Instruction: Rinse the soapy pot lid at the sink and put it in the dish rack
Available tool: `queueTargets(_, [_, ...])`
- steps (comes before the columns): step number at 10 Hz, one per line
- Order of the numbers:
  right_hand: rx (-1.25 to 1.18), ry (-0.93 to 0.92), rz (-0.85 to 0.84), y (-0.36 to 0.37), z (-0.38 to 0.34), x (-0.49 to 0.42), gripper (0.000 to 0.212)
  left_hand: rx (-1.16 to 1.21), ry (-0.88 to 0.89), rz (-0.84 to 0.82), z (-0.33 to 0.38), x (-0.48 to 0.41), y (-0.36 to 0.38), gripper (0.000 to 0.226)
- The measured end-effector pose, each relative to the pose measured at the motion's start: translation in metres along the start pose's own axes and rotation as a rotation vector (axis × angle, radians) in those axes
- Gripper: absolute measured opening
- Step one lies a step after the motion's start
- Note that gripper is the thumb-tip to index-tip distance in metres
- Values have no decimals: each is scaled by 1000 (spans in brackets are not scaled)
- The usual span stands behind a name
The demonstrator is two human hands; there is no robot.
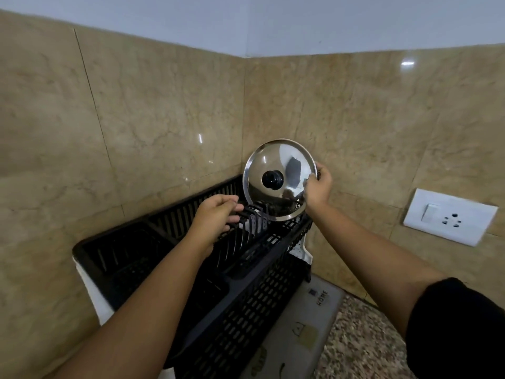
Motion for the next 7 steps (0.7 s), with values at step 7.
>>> queueTargets(7, [110, 108, -250, -1, 17, -12, 24, -61, 75, 19, 3, 1, 1, 15])
Point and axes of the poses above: each hand's wrist, its own x-axis away from the middle knuckle, its own y-axis out of the palm, z = x × y, the point moved 7 cm from there along -x, towards the middle knuckle, and after that the axes turned 1 degree about z, right-handed, at the moved point
